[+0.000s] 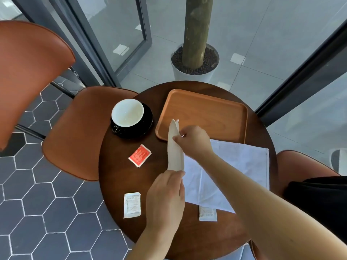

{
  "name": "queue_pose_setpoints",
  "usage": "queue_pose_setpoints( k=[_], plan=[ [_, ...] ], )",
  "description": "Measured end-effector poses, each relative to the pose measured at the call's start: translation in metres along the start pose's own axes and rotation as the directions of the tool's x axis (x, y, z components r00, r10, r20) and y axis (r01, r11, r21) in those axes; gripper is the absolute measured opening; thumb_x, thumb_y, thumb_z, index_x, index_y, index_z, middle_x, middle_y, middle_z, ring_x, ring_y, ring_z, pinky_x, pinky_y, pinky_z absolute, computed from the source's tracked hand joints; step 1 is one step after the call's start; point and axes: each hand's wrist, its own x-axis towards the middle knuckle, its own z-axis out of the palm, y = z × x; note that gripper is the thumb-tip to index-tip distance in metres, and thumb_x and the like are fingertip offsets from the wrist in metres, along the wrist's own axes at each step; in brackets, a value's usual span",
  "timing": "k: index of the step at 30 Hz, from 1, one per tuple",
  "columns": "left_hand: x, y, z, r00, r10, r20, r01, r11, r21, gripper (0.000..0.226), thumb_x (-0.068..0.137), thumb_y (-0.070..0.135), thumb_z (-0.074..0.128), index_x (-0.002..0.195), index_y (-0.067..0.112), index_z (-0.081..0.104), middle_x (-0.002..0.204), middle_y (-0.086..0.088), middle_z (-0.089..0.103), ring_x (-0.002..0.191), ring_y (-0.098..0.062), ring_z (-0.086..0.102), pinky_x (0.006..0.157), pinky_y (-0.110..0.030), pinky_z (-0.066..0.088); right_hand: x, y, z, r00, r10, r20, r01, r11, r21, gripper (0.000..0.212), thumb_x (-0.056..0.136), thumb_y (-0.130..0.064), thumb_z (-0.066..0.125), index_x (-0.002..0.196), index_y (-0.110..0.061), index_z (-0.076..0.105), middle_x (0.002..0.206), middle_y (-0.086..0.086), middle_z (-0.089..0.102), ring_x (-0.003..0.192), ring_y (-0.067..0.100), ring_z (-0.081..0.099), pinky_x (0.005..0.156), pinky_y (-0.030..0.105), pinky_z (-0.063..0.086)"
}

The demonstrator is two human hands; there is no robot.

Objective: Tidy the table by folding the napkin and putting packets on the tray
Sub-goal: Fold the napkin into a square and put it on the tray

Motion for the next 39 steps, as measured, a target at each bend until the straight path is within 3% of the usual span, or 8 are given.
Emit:
queue_pose_setpoints(
  k=[2, 6, 11, 15, 25, 30, 35, 39],
  plan=[
    [0.001, 0.008, 0.004, 1.0, 0.022, 0.005, -0.022, 0.999, -0.027, 0.024, 0.074, 0.006, 0.082, 0.097, 0.01, 0.077, 0.087, -0.003, 0.076, 0.075, -0.016, 0.072, 0.067, -0.03, 0.062, -0.003, 0.013, -0.007, 0.999, 0.022, -0.03, -0.02, 0.998, 0.059, 0.022, 0.089, -0.03, 0.065, 0.087, -0.009, 0.072, 0.072, 0.002, 0.065, 0.061, 0.019, 0.061, 0.047, 0.025, 0.043],
    [0.002, 0.029, 0.013, 0.996, 0.075, 0.036, -0.073, 0.995, -0.068, 0.018, 0.079, 0.017, 0.074, 0.096, 0.012, 0.077, 0.089, -0.002, 0.077, 0.075, -0.016, 0.073, 0.069, -0.029, 0.062, -0.01, 0.041, -0.022, 0.991, 0.114, -0.073, -0.089, 0.955, 0.282, 0.03, 0.084, -0.022, 0.066, 0.064, -0.002, 0.055, 0.06, 0.011, 0.051, 0.059, 0.027, 0.05, 0.057, 0.044, 0.049],
    [0.002, 0.055, 0.025, 0.988, 0.125, 0.094, -0.114, 0.988, -0.108, 0.019, 0.077, 0.014, 0.08, 0.096, 0.013, 0.078, 0.091, -0.002, 0.078, 0.077, -0.015, 0.073, 0.071, -0.031, 0.063, -0.016, 0.07, -0.042, 0.98, 0.167, -0.106, -0.117, 0.922, 0.37, 0.029, 0.083, -0.026, 0.066, 0.083, 0.003, 0.065, 0.082, 0.023, 0.066, 0.065, 0.03, 0.056, 0.067, 0.052, 0.057],
    [0.001, 0.079, 0.038, 0.974, 0.195, 0.118, -0.176, 0.972, -0.157, 0.023, 0.074, 0.005, 0.083, 0.095, 0.013, 0.077, 0.089, -0.001, 0.077, 0.077, -0.015, 0.072, 0.071, -0.027, 0.062, -0.016, 0.098, -0.06, 0.96, 0.24, -0.147, -0.149, 0.877, 0.458, 0.008, 0.082, -0.024, 0.065, 0.082, -0.018, 0.072, 0.08, -0.001, 0.07, 0.08, 0.023, 0.068, 0.07, 0.043, 0.059],
    [-0.012, 0.131, 0.082, 0.923, 0.334, 0.192, -0.286, 0.928, -0.24, 0.032, 0.068, -0.001, 0.083, 0.094, 0.015, 0.075, 0.085, 0.001, 0.073, 0.073, -0.018, 0.068, 0.061, -0.029, 0.059, -0.039, 0.174, -0.098, 0.921, 0.269, -0.282, -0.122, 0.885, 0.449, 0.011, 0.091, -0.03, 0.064, 0.084, -0.027, 0.071, 0.081, -0.01, 0.07, 0.073, 0.005, 0.066, 0.058, 0.016, 0.05],
    [-0.024, 0.145, 0.097, 0.905, 0.397, 0.152, -0.355, 0.903, -0.242, 0.022, 0.079, 0.003, 0.057, 0.09, 0.013, 0.073, 0.08, 0.0, 0.068, 0.066, -0.021, 0.063, 0.055, -0.029, 0.052, -0.057, 0.208, -0.096, 0.877, 0.374, -0.301, -0.173, 0.83, 0.53, 0.009, 0.091, -0.027, 0.067, 0.084, -0.024, 0.071, 0.079, -0.008, 0.07, 0.073, 0.01, 0.066, 0.06, 0.025, 0.048],
    [-0.027, 0.15, 0.109, 0.881, 0.406, 0.243, -0.346, 0.904, -0.252, 0.03, 0.066, -0.003, 0.08, 0.091, 0.013, 0.075, 0.08, 0.0, 0.069, 0.067, -0.019, 0.065, 0.055, -0.028, 0.055, -0.061, 0.228, -0.088, 0.851, 0.444, -0.282, -0.222, 0.789, 0.572, 0.009, 0.09, -0.026, 0.068, 0.081, -0.023, 0.07, 0.079, -0.004, 0.069, 0.077, 0.02, 0.066, 0.066, 0.039, 0.054],
    [-0.028, 0.15, 0.117, 0.869, 0.421, 0.259, -0.36, 0.899, -0.251, 0.035, 0.062, -0.005, 0.08, 0.091, 0.014, 0.076, 0.08, 0.001, 0.069, 0.066, -0.019, 0.064, 0.054, -0.027, 0.054, -0.062, 0.236, -0.083, 0.835, 0.448, -0.32, -0.236, 0.817, 0.526, 0.008, 0.09, -0.031, 0.067, 0.084, -0.026, 0.069, 0.08, -0.008, 0.069, 0.077, 0.017, 0.066, 0.065, 0.038, 0.055]
  ],
)
